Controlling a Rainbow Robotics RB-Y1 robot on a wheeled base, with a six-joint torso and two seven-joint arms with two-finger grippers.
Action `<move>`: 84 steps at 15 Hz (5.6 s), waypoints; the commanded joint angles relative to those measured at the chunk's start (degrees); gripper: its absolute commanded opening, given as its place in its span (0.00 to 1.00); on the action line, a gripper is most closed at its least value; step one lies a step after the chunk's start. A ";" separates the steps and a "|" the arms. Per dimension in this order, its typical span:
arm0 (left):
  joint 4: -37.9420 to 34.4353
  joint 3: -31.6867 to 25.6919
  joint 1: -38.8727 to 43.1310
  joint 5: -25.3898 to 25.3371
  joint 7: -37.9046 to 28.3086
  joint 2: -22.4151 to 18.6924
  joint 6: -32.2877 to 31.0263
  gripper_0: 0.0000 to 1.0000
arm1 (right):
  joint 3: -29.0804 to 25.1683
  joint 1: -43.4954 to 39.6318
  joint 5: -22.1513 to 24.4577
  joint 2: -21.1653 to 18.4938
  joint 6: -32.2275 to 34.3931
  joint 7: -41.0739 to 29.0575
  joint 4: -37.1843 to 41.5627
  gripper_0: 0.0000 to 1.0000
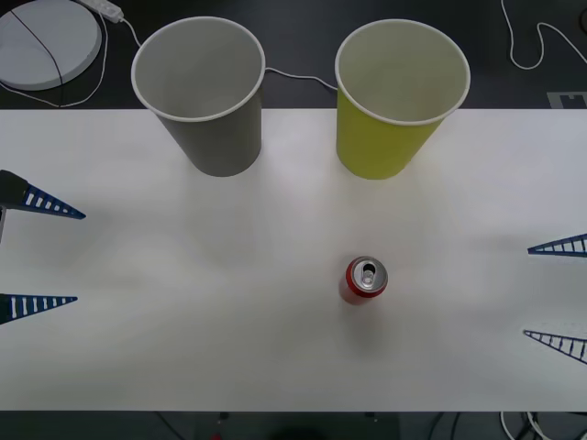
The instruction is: Put the can into the green bin and the plastic bottle into the gray bin
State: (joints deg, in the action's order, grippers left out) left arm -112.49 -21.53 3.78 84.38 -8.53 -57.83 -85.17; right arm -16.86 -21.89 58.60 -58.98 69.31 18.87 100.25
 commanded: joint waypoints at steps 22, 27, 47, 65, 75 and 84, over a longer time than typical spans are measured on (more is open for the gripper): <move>0.00 0.00 0.00 0.00 0.00 0.00 0.00 1.00 | 27.31 14.85 -15.27 15.65 -2.87 19.54 -27.74 1.00; 0.00 0.00 0.00 0.00 0.00 0.00 0.00 1.00 | 27.40 15.56 -13.07 21.01 -5.42 21.38 -27.83 1.00; 0.00 0.00 0.00 0.00 0.00 0.00 0.00 1.00 | 28.63 23.82 -7.45 34.11 -10.43 28.85 -36.27 1.00; 0.00 0.00 0.00 0.00 0.00 0.00 0.00 1.00 | 30.39 25.40 -7.45 35.69 -12.27 29.47 -36.27 0.00; 0.00 0.00 0.00 0.00 0.00 0.00 0.00 1.00 | 32.41 21.01 -0.68 26.46 -17.02 13.91 -20.18 0.00; 0.00 0.00 0.00 0.00 0.00 0.00 0.00 1.00 | 26.17 10.11 26.30 9.23 -27.39 -36.54 15.24 0.00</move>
State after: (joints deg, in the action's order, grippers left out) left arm -112.50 -21.53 3.78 84.38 -8.52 -57.83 -85.17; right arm 9.97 -11.60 82.85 -48.42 41.92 -13.53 113.63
